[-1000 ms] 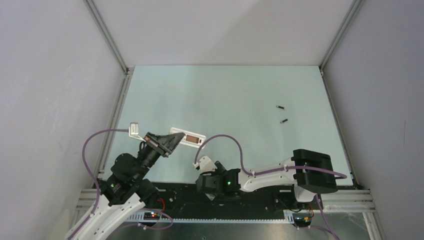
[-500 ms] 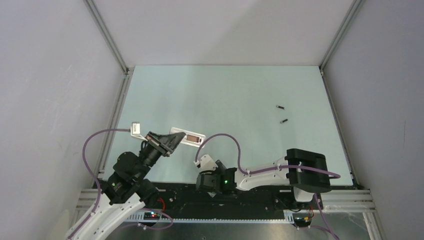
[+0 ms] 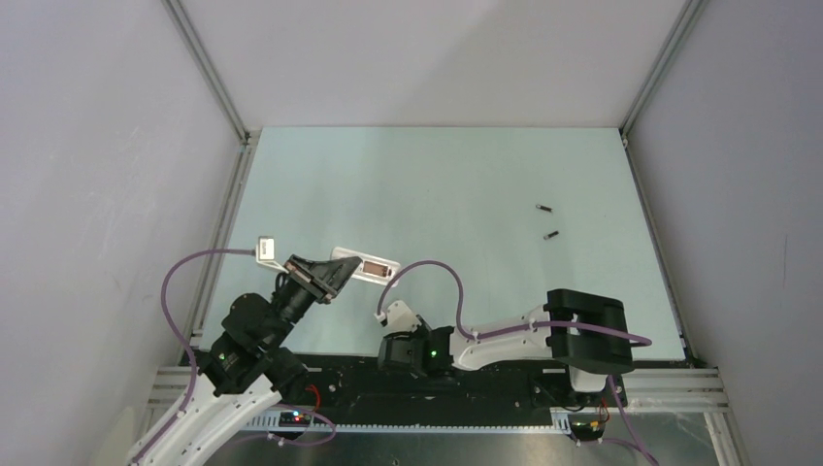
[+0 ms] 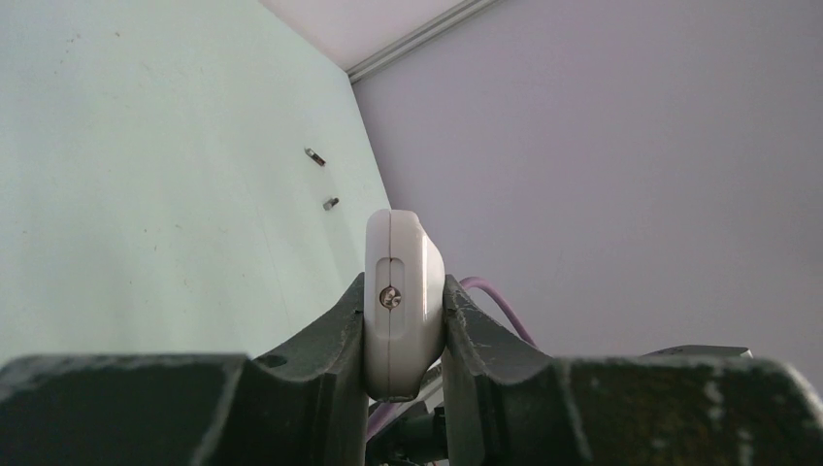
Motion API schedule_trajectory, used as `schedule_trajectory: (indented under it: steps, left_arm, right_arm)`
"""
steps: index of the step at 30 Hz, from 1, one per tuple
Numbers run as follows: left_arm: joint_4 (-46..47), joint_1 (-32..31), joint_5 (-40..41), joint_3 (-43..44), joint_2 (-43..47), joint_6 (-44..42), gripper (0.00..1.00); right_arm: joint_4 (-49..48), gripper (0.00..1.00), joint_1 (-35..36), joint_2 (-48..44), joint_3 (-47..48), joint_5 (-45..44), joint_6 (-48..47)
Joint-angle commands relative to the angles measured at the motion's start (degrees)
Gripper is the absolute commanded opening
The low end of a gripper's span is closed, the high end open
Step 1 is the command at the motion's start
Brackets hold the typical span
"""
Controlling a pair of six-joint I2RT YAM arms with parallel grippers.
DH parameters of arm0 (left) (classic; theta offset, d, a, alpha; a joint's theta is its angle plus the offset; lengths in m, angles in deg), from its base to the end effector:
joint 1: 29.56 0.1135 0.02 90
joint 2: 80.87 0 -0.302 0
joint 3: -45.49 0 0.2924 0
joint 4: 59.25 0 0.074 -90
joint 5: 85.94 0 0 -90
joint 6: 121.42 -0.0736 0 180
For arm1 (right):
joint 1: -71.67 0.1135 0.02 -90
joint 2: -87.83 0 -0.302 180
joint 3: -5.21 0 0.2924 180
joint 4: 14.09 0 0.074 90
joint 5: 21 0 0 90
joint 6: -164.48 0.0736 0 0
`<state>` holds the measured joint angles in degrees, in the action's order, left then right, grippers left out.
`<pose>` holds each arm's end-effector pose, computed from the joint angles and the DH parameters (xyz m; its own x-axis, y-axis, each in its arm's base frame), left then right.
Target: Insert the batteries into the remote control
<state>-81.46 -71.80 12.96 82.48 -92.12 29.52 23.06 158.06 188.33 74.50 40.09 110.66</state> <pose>0.1066 -0.0814 0.3084 -0.4585 -0.7502 -0.4765 0.3069 0.3695 -0.8771 0.0592 0.3732 0.1303 -0.5563 -0.6112 -0.5629 -0.6616 0.7357 -0.1450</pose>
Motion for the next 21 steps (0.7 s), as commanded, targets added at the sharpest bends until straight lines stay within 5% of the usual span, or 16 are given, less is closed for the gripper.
schedule_trajectory:
  steps: [1, 11, 21]
  left_arm:
    - [7.0, -0.2, -3.0, 0.4, 0.0, 2.0, 0.0]
    - [7.6, -0.2, -3.3, 0.3, -0.6, 2.3, 0.0]
    - [8.0, -0.2, -3.8, 0.1, -0.6, 2.3, 0.0]
  right_arm:
    - [1.8, 0.47, -0.5, 2.2, 1.8, 1.2, 0.4]
    - [3.6, 0.28, -0.2, 2.3, 2.4, 0.6, 1.5]
    - [3.4, 0.23, 0.5, -0.1, 2.5, -0.3, 2.1]
